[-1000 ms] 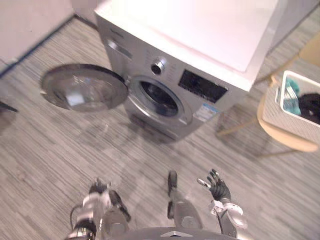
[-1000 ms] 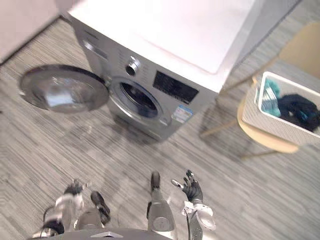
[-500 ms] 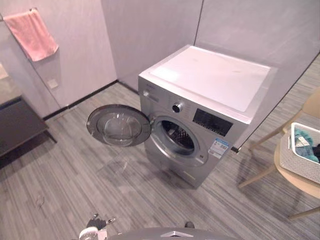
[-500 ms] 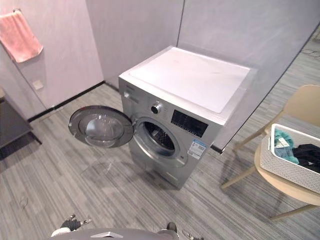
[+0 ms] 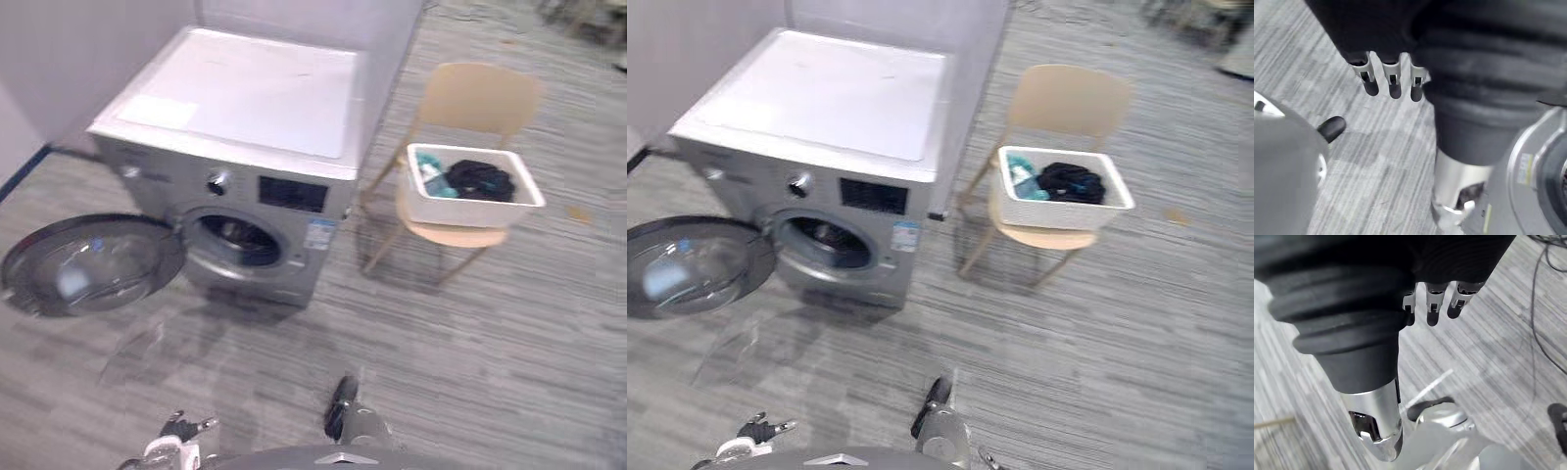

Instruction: Pick up the laundry basket with both hands and put the clothes into the washing machine.

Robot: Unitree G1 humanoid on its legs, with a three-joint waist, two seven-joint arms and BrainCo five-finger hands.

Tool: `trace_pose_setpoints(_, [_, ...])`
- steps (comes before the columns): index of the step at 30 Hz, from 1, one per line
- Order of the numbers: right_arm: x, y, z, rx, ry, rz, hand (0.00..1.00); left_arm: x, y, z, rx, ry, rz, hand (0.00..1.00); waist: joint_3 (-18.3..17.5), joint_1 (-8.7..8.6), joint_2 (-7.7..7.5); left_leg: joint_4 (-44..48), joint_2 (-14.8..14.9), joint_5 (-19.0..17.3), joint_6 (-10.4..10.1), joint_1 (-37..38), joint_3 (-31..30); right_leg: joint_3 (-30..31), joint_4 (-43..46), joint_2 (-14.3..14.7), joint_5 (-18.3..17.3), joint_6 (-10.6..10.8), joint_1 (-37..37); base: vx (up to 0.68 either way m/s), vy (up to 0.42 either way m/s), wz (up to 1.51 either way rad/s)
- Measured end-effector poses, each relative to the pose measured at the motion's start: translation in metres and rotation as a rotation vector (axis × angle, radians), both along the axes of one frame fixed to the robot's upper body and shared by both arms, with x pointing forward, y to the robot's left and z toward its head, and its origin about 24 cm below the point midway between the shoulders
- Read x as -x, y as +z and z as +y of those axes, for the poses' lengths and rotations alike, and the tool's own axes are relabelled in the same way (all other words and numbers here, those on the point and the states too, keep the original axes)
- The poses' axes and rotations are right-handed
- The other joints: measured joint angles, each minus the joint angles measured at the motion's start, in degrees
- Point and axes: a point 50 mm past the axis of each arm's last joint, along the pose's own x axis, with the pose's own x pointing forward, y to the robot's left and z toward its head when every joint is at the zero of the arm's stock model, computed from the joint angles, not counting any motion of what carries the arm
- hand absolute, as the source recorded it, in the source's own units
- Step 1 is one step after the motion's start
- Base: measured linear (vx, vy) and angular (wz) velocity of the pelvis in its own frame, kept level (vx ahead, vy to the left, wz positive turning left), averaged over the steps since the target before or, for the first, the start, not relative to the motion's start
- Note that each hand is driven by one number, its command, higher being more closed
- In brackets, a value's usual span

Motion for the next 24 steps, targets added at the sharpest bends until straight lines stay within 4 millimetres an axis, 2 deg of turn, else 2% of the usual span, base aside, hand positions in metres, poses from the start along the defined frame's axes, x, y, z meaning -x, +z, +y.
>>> trace_pose_setpoints(1, [0.006,0.0,-0.006,0.007,-0.038,0.017,0.0,-0.012,0.002,-0.008,0.017,-0.009,-0.032,0.0,0.53,-0.15,0.64,0.4,0.23,-0.6,-0.14,0.7,-0.22,1.45,0.46,0.29,-1.58,4.28,0.02,0.09,-0.16,-0.33])
trace_pose_setpoints(2, [0.009,0.001,-0.01,0.013,-0.066,0.023,0.0,-0.018,0.002,-0.013,0.03,-0.013,-0.045,0.0,1.05,-0.13,1.75,0.72,0.93,-1.53,-0.12,1.01,-0.32,2.02,0.62,1.14,-2.14,5.02,-0.16,0.02,-0.076,-0.37])
trace_pose_setpoints(3, [0.013,0.002,-0.015,0.022,-0.102,0.028,0.0,-0.023,0.002,-0.019,0.044,-0.018,-0.057,0.0,1.64,-0.14,2.7,0.85,1.78,-2.88,-0.19,1.12,-0.93,2.08,0.6,2.2,-3.15,5.21,-0.54,-0.05,-0.048,-0.45])
trace_pose_setpoints(4, [0.017,0.003,-0.02,0.028,-0.164,0.03,0.0,-0.025,0.002,-0.023,0.054,-0.013,-0.055,0.0,1.62,-0.17,3.59,0.96,2.25,-4.38,0.83,1.17,-1.44,1.95,1.98,2.79,-4.43,5.24,-1.63,-0.05,-0.048,-0.44])
trace_pose_setpoints(5, [0.02,0.002,-0.019,0.018,-0.216,0.037,0.0,-0.025,0.002,-0.021,0.058,0.018,-0.057,0.0,1.47,-0.58,5.13,1.72,4.26,-5.92,1.48,1.01,-1.05,2.19,5.09,2.75,-6.15,6.17,-2.47,-0.05,-0.117,-0.26])
trace_pose_setpoints(6, [0.021,0.001,-0.018,0.006,-0.233,0.044,0.0,-0.025,0.002,-0.02,0.058,0.03,-0.057,0.0,1.62,-1.25,5.28,3.16,5.37,-6.47,0.64,0.73,-1.47,2.39,9.24,2.4,-7.82,5.97,-3.41,0.03,-0.212,0.01])
trace_pose_setpoints(7, [0.03,0.0,-0.016,-0.009,-0.254,0.066,0.0,-0.024,0.002,-0.018,0.061,0.058,-0.061,0.0,1.65,-2.29,4.67,6.66,7.01,-7.49,-0.91,0.92,-1.67,4.05,16.02,2.06,-13.84,5.55,-3.96,0.08,-0.264,0.0])
trace_pose_setpoints(8, [0.035,0.001,-0.018,-0.002,-0.259,0.076,0.0,-0.018,0.001,-0.015,0.062,0.092,-0.051,0.0,2.02,-2.35,4.21,9.75,8.93,-8.39,-1.12,2.02,-1.14,4.51,18.12,2.88,-16.51,5.3,-3.68,0.21,-0.326,-0.59])
trace_pose_setpoints(9, [0.032,0.002,-0.019,0.004,-0.259,0.066,0.0,-0.005,-0.002,-0.013,0.084,0.164,-0.031,0.0,2.64,-0.95,4.71,19.2,13.21,-6.93,6.65,2.39,0.78,6.81,18.77,5.27,-18.46,3.88,-2.8,0.16,-0.209,-0.78])
trace_pose_setpoints(10, [0.031,0.002,-0.019,0.003,-0.264,0.061,0.0,-0.002,-0.003,-0.013,0.088,0.173,-0.027,0.0,2.65,-0.84,4.75,21.62,14.32,-5.95,8.8,2.18,0.84,6.99,18.31,5.87,-18.51,3.79,-2.23,0.24,-0.278,-0.87])
trace_pose_setpoints(11, [0.029,0.002,-0.021,0.007,-0.275,0.048,0.0,0.003,-0.004,-0.015,0.103,0.2,-0.016,0.0,2.51,-0.99,4.41,29.8,19.16,-0.46,17.75,0.62,-0.45,7.35,15.92,8.17,-18.77,2.93,0.67,0.23,-0.297,-0.54])
trace_pose_setpoints(12, [0.029,0.003,-0.023,0.018,-0.26,0.046,0.0,0.003,-0.003,-0.017,0.104,0.212,-0.036,0.0,2.85,-0.54,4.46,36.89,22.01,4.39,21.41,-2.41,-5.18,9.29,13.55,10.02,-18.98,2.16,2.65,0.25,-0.308,-0.71])
trace_pose_setpoints(13, [0.022,0.004,-0.025,0.028,-0.222,0.036,0.0,0.002,-0.003,-0.018,0.11,0.218,-0.054,0.0,2.94,0.42,4.9,41.67,20.61,1.47,16.57,-5.79,-10.25,10.87,12.47,10.35,-18.89,1.62,3.31,0.19,-0.212,-0.72])
trace_pose_setpoints(14, [0.012,0.007,-0.031,0.054,-0.178,0.009,0.0,-0.003,-0.002,-0.021,0.124,0.222,-0.069,0.0,3.19,0.69,5.31,44.56,17.28,-1.72,12.38,-9.3,-14.36,12.26,11.13,10.5,-18.53,0.99,4.07,0.12,-0.084,-0.79])
trace_pose_setpoints(15, [-0.003,0.011,-0.04,0.09,-0.121,-0.028,0.0,-0.003,-0.002,-0.024,0.14,0.238,-0.074,0.0,3.32,0.77,5.71,45.74,11.76,-5.09,9.23,-13.52,-18.63,14.49,8.38,11.19,-17.95,0.21,5.28,0.14,-0.081,-0.69])
trace_pose_setpoints(16, [-0.01,0.012,-0.04,0.097,-0.092,-0.044,0.0,-0.001,-0.003,-0.025,0.141,0.24,-0.07,0.0,3.38,1.08,5.8,45.35,8.88,-6.57,8.12,-15.23,-20.29,15.69,6.78,11.74,-17.63,-0.18,6.24,0.12,-0.043,-0.95])
trace_pose_setpoints(17, [-0.022,0.013,-0.037,0.097,-0.046,-0.068,0.0,0.005,-0.004,-0.026,0.142,0.243,-0.064,0.0,3.53,2.66,5.67,43.08,4.52,-8.49,7.35,-17.46,-21.08,17.97,4.32,12.69,-17.22,-0.36,8.25,0.15,-0.007,-0.86])
trace_pose_setpoints(18, [-0.026,0.014,-0.036,0.104,-0.023,-0.077,0.0,0.004,-0.003,-0.025,0.149,0.258,-0.078,0.0,3.57,3.44,5.77,41.03,2.73,-9.07,7.42,-18.61,-21.54,18.95,3.29,13.18,-17.2,-0.38,9.26,0.2,0.012,-1.06])
trace_pose_setpoints(19, [-0.041,0.016,-0.034,0.104,0.023,-0.11,0.0,0.001,-0.001,-0.023,0.145,0.252,-0.098,0.0,3.68,4.85,5.67,35.84,-1.49,-9.56,7.24,-20.82,-23.84,21.02,2.7,13.75,-17.16,-0.45,10.6,0.23,0.034,-0.95])
trace_pose_setpoints(20, [-0.057,0.019,-0.033,0.118,0.106,-0.138,0.0,0.001,-0.001,-0.024,0.145,0.252,-0.106,0.0,3.81,5.53,5.89,28.31,-6.17,-9.54,5.97,-23.31,-29.27,22.46,2.42,14.07,-17.13,-0.46,11.28,0.19,0.045,-0.99])
trace_pose_setpoints(21, [-0.065,0.021,-0.033,0.127,0.134,-0.156,0.0,0.002,-0.001,-0.024,0.145,0.252,-0.107,0.0,3.97,6.0,6.01,23.0,-8.51,-8.76,4.7,-23.64,-32.62,23.38,2.39,14.18,-17.19,-0.35,11.62,0.19,0.075,-1.25])
trace_pose_setpoints(22, [-0.084,0.025,-0.031,0.138,0.197,-0.188,0.0,0.008,-0.002,-0.024,0.141,0.264,-0.1,0.0,4.09,7.08,6.43,12.24,-11.45,-6.44,2.81,-23.13,-38.65,26.16,2.14,15.11,-17.36,-0.04,12.02,0.2,0.112,-1.53])
trace_pose_setpoints(23, [-0.102,0.029,-0.027,0.14,0.253,-0.223,0.0,0.018,-0.005,-0.027,0.15,0.281,-0.068,0.0,4.03,7.79,7.0,6.46,-11.86,-3.89,3.12,-23.19,-42.04,29.09,1.98,16.39,-17.63,0.44,12.46,0.22,0.134,-1.58])
trace_pose_setpoints(24, [-0.108,0.03,-0.024,0.143,0.284,-0.229,0.0,0.023,-0.007,-0.028,0.155,0.298,-0.05,0.0,3.96,8.13,7.29,5.38,-11.64,-3.18,3.6,-23.15,-42.76,30.59,1.92,17.03,-17.97,0.95,12.86,0.28,0.185,-1.41])
